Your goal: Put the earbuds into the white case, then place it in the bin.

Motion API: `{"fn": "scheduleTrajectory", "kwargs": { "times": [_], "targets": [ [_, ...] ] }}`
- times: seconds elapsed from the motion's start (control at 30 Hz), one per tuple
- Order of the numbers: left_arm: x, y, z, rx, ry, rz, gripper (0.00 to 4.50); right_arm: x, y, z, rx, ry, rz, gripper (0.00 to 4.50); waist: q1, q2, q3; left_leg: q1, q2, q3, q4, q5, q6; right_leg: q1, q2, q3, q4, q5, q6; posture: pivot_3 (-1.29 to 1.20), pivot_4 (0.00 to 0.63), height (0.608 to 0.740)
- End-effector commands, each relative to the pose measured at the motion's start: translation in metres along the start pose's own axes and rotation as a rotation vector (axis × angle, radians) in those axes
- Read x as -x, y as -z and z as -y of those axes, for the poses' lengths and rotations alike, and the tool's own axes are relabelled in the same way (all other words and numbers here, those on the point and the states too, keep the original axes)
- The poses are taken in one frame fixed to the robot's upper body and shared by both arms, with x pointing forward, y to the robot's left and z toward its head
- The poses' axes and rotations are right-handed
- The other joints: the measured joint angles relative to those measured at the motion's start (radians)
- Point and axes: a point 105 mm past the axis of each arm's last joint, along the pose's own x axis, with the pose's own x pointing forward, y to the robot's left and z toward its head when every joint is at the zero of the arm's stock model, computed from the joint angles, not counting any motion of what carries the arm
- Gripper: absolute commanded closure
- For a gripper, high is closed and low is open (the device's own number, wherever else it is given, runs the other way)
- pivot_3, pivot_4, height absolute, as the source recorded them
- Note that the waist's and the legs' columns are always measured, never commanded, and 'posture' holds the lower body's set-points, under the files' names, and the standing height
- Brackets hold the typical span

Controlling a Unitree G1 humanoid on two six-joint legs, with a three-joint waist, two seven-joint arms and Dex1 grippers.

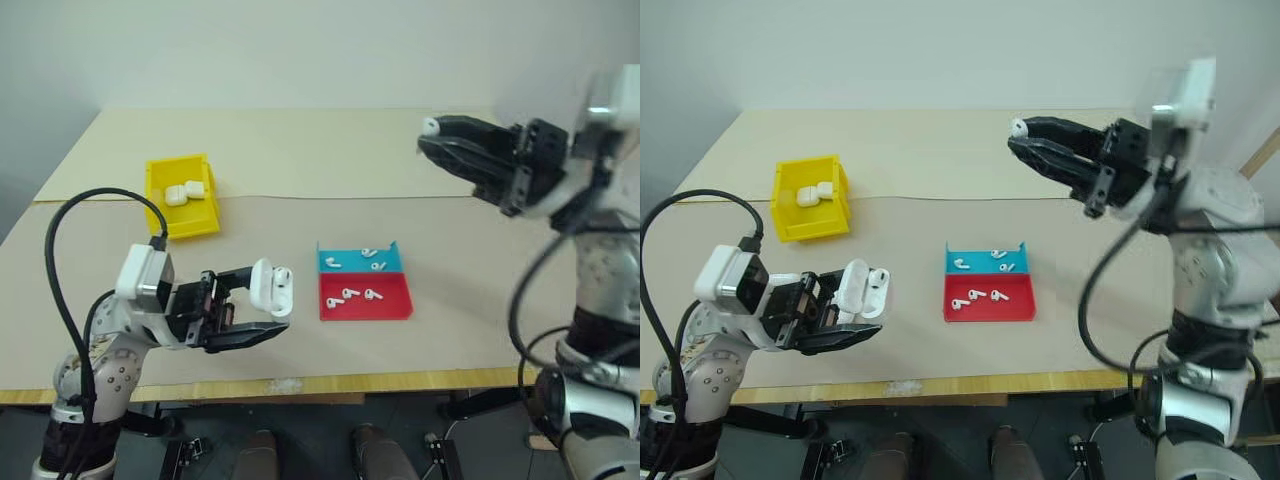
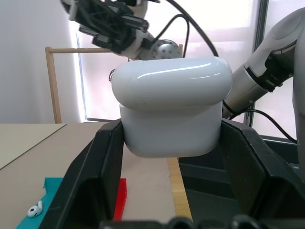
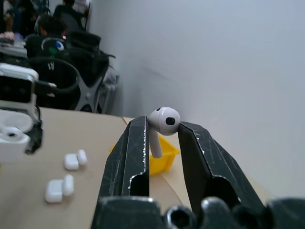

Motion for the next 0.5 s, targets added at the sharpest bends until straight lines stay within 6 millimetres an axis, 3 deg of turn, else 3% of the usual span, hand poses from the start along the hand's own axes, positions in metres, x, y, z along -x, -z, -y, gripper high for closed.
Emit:
{"fn": "scheduleTrajectory", "kwargs": {
  "times": [0.03, 0.17, 0.5],
  "targets": [
    [-0.005, -0.004, 0.000, -0.003, 0.045, 0.027, 1.73, -0.003, -0.015, -0.027, -0.036, -0.062, 0.118, 3.45, 0.000, 0.000, 0.000, 0.000, 0.000, 0.000, 0.000, 0.000, 0.000, 0.000, 0.000, 0.001, 0.000, 0.000, 0.000, 0.00, 0.150, 0.740],
    [-0.010, -0.004, 0.000, 0.000, 0.073, 0.042, 1.73, -0.005, -0.004, -0.055, -0.076, -0.132, 0.141, 3.45, 0.004, 0.000, 0.000, -0.002, 0.000, -0.001, 0.000, 0.000, 0.000, -0.001, 0.000, 0.000, -0.002, 0.000, 0.000, 0.00, 0.150, 0.740],
    [-0.012, -0.005, -0.001, -0.008, 0.090, 0.040, 1.73, -0.021, 0.004, -0.063, -0.203, -0.171, 0.141, 3.45, 0.006, 0.000, 0.000, -0.002, 0.000, -0.001, 0.000, 0.000, 0.000, -0.001, 0.000, 0.000, -0.003, 0.000, 0.000, 0.00, 0.150, 0.740]
  ]
}}
